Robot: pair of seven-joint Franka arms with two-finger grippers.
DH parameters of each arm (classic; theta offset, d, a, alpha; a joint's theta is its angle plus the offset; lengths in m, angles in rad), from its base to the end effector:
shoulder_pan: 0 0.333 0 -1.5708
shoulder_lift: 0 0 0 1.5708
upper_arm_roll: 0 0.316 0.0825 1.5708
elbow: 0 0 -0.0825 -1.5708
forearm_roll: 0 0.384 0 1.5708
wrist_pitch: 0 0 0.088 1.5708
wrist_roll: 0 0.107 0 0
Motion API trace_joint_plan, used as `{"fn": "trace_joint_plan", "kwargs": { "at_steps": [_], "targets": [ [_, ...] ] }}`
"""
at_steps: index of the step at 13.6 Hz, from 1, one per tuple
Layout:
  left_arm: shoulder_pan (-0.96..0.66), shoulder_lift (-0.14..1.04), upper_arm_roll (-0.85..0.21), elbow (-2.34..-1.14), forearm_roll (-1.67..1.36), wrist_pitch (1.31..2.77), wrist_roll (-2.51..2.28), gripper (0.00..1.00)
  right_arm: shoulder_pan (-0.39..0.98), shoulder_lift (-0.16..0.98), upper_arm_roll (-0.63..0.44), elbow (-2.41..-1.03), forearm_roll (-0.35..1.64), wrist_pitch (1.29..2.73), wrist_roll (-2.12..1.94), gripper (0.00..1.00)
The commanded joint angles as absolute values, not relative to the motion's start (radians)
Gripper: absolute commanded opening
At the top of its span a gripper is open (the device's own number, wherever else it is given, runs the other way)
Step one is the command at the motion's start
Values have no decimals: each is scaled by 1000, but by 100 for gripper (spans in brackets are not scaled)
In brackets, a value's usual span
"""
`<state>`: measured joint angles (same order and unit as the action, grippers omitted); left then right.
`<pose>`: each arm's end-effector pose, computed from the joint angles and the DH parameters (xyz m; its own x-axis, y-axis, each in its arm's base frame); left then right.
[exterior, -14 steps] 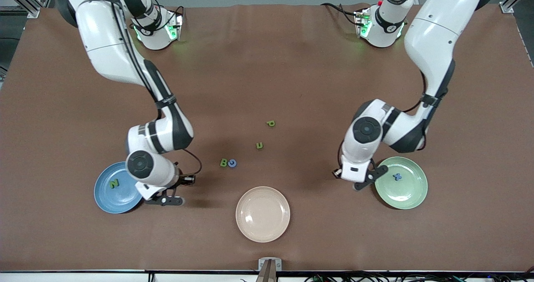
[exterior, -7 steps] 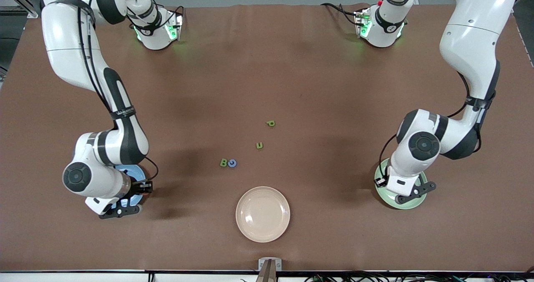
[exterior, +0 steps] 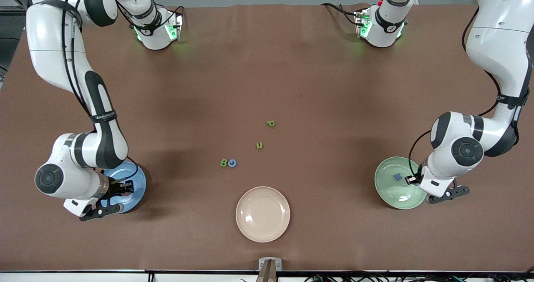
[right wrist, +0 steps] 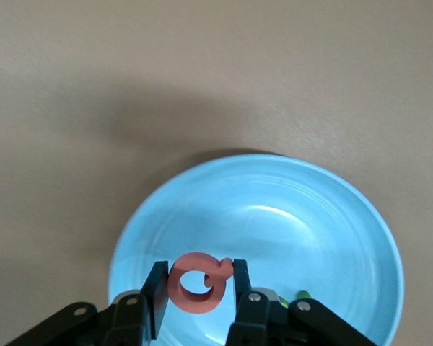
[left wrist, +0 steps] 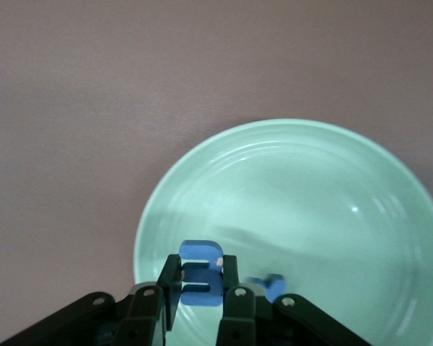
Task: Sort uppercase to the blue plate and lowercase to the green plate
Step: 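Place the m on the green plate while the right places Q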
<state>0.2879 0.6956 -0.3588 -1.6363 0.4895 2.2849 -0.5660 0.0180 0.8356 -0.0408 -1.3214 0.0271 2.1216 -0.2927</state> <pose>0.6893 -0.0072 0.2308 0.9668 0.2438 0.0758 0.2517 -0.9602 -0.1214 0.7394 -0.0088 0.2303 0.9636 0.2649 -0.0354 0.2650 -0.9643 -0.0027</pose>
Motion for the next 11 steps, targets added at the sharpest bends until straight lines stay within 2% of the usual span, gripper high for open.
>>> {"fn": "trace_joint_plan", "kwargs": {
  "at_steps": [1, 2, 3, 4, 5, 6, 9, 11],
  "targets": [
    [302, 696, -373, -1644, 497, 2286, -552, 5, 6, 824, -26, -1344, 25, 2123, -311, 65],
    [302, 696, -373, -1646, 491, 2284, -555, 7, 9, 824, -25, -1344, 25, 2123, -311, 83],
    [299, 698, -371, -1649, 489, 2284, -555, 11, 14, 822, -26, -1344, 25, 2120, -310, 87],
    [299, 699, -371, -1649, 491, 2284, -554, 25, 21, 818, -25, -1344, 25, 2114, -302, 87],
    [298, 699, -373, -1646, 488, 2284, -560, 60, 40, 815, -25, -1344, 26, 2111, -290, 87],
    [296, 698, -371, -1649, 485, 2284, -564, 100, 61, 810, -25, -1344, 26, 2108, -244, 86],
    [290, 686, -377, -1649, 471, 2276, -603, 100, 133, 798, -20, -1344, 31, 2028, -57, 86],
    [293, 674, -435, -1643, 466, 2222, -623, 100, 179, 790, -15, -1345, 40, 2000, 27, 86]
  ]
}}
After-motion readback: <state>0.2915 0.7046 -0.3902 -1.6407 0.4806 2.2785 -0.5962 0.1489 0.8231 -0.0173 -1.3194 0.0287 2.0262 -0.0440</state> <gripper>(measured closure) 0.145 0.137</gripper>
